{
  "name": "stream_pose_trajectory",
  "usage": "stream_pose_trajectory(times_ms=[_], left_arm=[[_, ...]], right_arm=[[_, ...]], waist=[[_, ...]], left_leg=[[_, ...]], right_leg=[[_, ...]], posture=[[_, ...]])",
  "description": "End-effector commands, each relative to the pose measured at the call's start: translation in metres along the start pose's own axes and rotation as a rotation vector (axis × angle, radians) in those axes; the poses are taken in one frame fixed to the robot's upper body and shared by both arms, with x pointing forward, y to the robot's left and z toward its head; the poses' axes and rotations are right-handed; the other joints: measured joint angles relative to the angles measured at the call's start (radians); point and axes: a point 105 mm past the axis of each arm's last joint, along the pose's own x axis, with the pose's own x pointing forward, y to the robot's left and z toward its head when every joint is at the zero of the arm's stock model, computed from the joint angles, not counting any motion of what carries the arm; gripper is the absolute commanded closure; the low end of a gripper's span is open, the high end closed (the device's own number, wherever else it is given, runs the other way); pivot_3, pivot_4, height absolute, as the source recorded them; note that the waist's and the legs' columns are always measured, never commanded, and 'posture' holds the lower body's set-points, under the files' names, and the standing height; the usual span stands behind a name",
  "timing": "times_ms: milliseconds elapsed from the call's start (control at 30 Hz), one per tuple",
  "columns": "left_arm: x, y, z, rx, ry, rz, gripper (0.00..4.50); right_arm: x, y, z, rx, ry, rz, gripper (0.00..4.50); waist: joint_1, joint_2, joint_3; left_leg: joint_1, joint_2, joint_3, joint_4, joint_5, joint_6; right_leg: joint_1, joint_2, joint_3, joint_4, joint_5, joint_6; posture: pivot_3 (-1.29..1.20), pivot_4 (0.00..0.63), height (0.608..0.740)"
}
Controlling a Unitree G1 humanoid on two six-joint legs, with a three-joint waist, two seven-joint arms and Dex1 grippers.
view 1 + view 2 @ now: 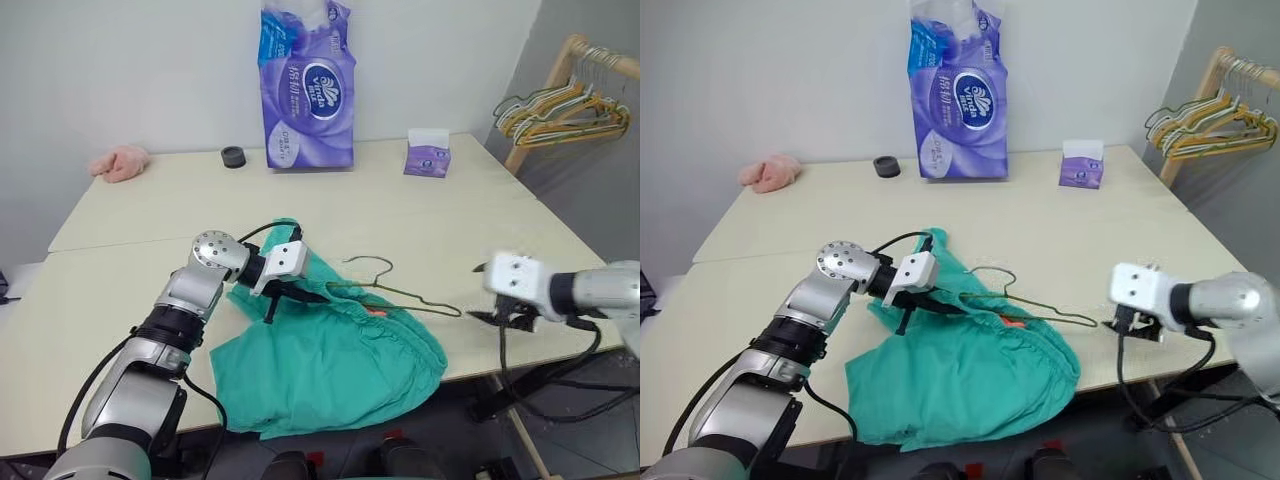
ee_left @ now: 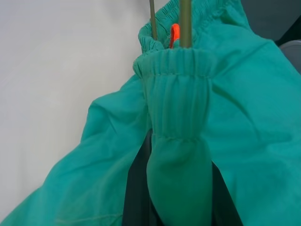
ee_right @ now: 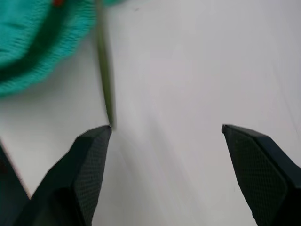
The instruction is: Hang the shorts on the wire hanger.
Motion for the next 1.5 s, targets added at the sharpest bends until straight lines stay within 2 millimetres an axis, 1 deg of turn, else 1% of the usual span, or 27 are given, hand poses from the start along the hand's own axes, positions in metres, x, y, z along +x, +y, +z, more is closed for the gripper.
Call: stream_pose_trajectory(times_ms=[33, 67, 133, 200, 267, 300, 367, 433, 533, 667, 767, 867, 967, 1000, 1167, 1267, 1400, 1500], left_arm=[[-0.011, 0.015, 0.010, 0.036, -0.020, 0.086, 4.50], [-0.013, 0.018, 0.012, 0.026, -0.035, 0.108, 4.50], [-0.017, 0.027, 0.016, -0.008, -0.071, 0.160, 4.50], [-0.019, 0.030, 0.017, -0.022, -0.084, 0.181, 4.50], [-0.022, 0.033, 0.017, -0.033, -0.087, 0.194, 4.50], [-0.023, 0.034, 0.017, -0.036, -0.089, 0.196, 4.50], [-0.024, 0.035, 0.018, -0.038, -0.091, 0.197, 4.50], [-0.024, 0.036, 0.018, -0.037, -0.091, 0.198, 4.50], [-0.024, 0.036, 0.018, -0.038, -0.093, 0.197, 4.50], [-0.023, 0.034, 0.017, -0.037, -0.094, 0.193, 4.50], [-0.023, 0.033, 0.017, -0.038, -0.096, 0.192, 4.50], [-0.023, 0.033, 0.018, -0.037, -0.097, 0.195, 4.50], [-0.023, 0.033, 0.018, -0.036, -0.102, 0.198, 4.50], [-0.024, 0.032, 0.018, -0.036, -0.103, 0.199, 4.50], [-0.024, 0.033, 0.019, -0.040, -0.111, 0.208, 4.50], [-0.026, 0.032, 0.023, -0.054, -0.147, 0.209, 4.50], [-0.027, 0.031, 0.029, -0.050, -0.163, 0.192, 4.50], [-0.029, 0.022, 0.034, -0.061, -0.171, 0.129, 4.50]], right_arm=[[-0.021, 0.002, 0.010, 0.207, -0.181, -0.093, 0.67], [-0.023, 0.012, 0.013, 0.270, -0.247, -0.090, 0.67], [-0.024, 0.038, 0.019, 0.382, -0.355, -0.057, 0.67], [-0.023, 0.055, 0.019, 0.439, -0.375, -0.026, 0.67], [-0.010, 0.082, 0.016, 0.541, -0.346, 0.031, 0.67], [-0.004, 0.093, 0.016, 0.595, -0.345, 0.040, 0.67], [0.005, 0.102, 0.014, 0.679, -0.330, 0.038, 0.67], [0.011, 0.106, 0.011, 0.705, -0.303, 0.033, 0.67], [0.019, 0.117, 0.009, 0.763, -0.280, 0.058, 0.67], [0.028, 0.130, 0.015, 0.821, -0.290, 0.118, 0.67], [0.036, 0.135, 0.020, 0.849, -0.298, 0.152, 0.67], [0.044, 0.133, 0.020, 0.857, -0.283, 0.154, 1.25], [0.048, 0.130, 0.022, 0.860, -0.287, 0.170, 2.24], [0.048, 0.130, 0.022, 0.857, -0.284, 0.174, 2.65], [0.051, 0.123, 0.018, 0.845, -0.265, 0.153, 4.39], [0.048, 0.111, 0.011, 0.827, -0.248, 0.119, 4.45], [0.038, 0.097, -0.001, 0.781, -0.218, 0.097, 4.45], [0.030, 0.086, -0.012, 0.748, -0.192, 0.085, 4.45]], waist=[[0.004, -0.001, -0.001], [0.005, -0.001, -0.001], [0.009, -0.001, -0.001], [0.009, 0.001, -0.001], [0.008, 0.000, -0.001], [0.007, -0.001, -0.002], [0.003, -0.007, -0.003], [0.003, -0.012, -0.004], [0.005, -0.013, -0.004], [0.016, -0.013, -0.005], [0.020, -0.016, -0.005], [0.018, -0.021, -0.005], [0.013, -0.026, -0.006], [0.011, -0.027, -0.006], [0.015, -0.019, -0.003], [0.016, -0.016, -0.003], [0.017, -0.015, -0.004], [0.015, -0.014, -0.003]], left_leg=[[0.000, 0.000, -0.001, 0.000, 0.000, 0.000], [0.000, 0.000, -0.001, 0.000, 0.000, 0.000], [0.000, 0.000, -0.002, 0.000, 0.000, 0.000], [0.001, 0.000, -0.002, 0.001, 0.000, 0.000], [0.001, -0.001, 0.000, 0.002, 0.000, 0.000], [0.002, -0.001, 0.000, 0.002, 0.000, 0.000], [0.003, 0.000, 0.000, 0.001, 0.000, 0.000], [0.002, 0.000, -0.002, 0.001, 0.000, 0.000], [0.001, 0.000, -0.003, 0.001, -0.001, -0.001], [-0.001, 0.000, -0.008, 0.001, -0.001, -0.001], [-0.001, 0.001, -0.010, 0.000, -0.001, -0.001], [-0.001, 0.002, -0.010, 0.000, -0.001, -0.001], [-0.001, 0.002, -0.010, 0.000, -0.001, -0.001], [-0.001, 0.002, -0.010, 0.000, -0.001, -0.002], [-0.001, 0.001, -0.009, 0.000, -0.002, -0.002], [0.000, 0.001, -0.007, 0.002, -0.002, -0.002], [0.001, -0.001, -0.006, 0.002, -0.002, -0.002], [0.001, -0.001, -0.005, 0.002, -0.002, -0.002]], right_leg=[[0.000, 0.000, 0.000, 0.000, 0.000, 0.000], [0.000, 0.000, 0.000, 0.001, 0.000, 0.000], [0.001, 0.000, -0.001, 0.001, 0.000, 0.000], [0.001, 0.000, -0.001, 0.004, 0.000, 0.000], [0.000, -0.001, 0.001, 0.006, 0.000, 0.001], [0.000, -0.001, 0.001, 0.006, 0.000, 0.001], [0.001, 0.000, 0.000, 0.006, 0.000, 0.001], [0.001, 0.001, -0.001, 0.005, -0.001, 0.000], [0.000, 0.000, -0.002, 0.003, -0.001, 0.000], [0.000, 0.001, -0.006, 0.002, -0.001, -0.001], [0.001, 0.001, -0.008, 0.002, -0.001, -0.001], [0.001, 0.002, -0.009, 0.001, -0.001, -0.002], [0.002, 0.002, -0.009, -0.001, -0.001, -0.002], [0.002, 0.002, -0.008, -0.001, -0.001, -0.002], [0.001, 0.001, -0.007, 0.000, -0.001, -0.002], [0.001, 0.001, -0.006, 0.002, -0.001, -0.001], [0.001, 0.000, -0.004, 0.004, -0.001, -0.001], [0.001, 0.000, -0.003, 0.005, -0.001, -0.001]], posture=[[-0.14, 0.035, 0.740], [-0.14, 0.035, 0.740], [-0.14, 0.036, 0.740], [-0.15, 0.037, 0.740], [-0.15, 0.036, 0.740], [-0.15, 0.036, 0.740], [-0.15, 0.034, 0.740], [-0.15, 0.032, 0.740], [-0.14, 0.032, 0.740], [-0.14, 0.031, 0.740], [-0.14, 0.031, 0.740], [-0.13, 0.030, 0.740], [-0.13, 0.030, 0.740], [-0.13, 0.030, 0.740], [-0.12, 0.030, 0.740], [-0.12, 0.030, 0.740], [-0.12, 0.030, 0.740], [-0.14, 0.028, 0.740]])
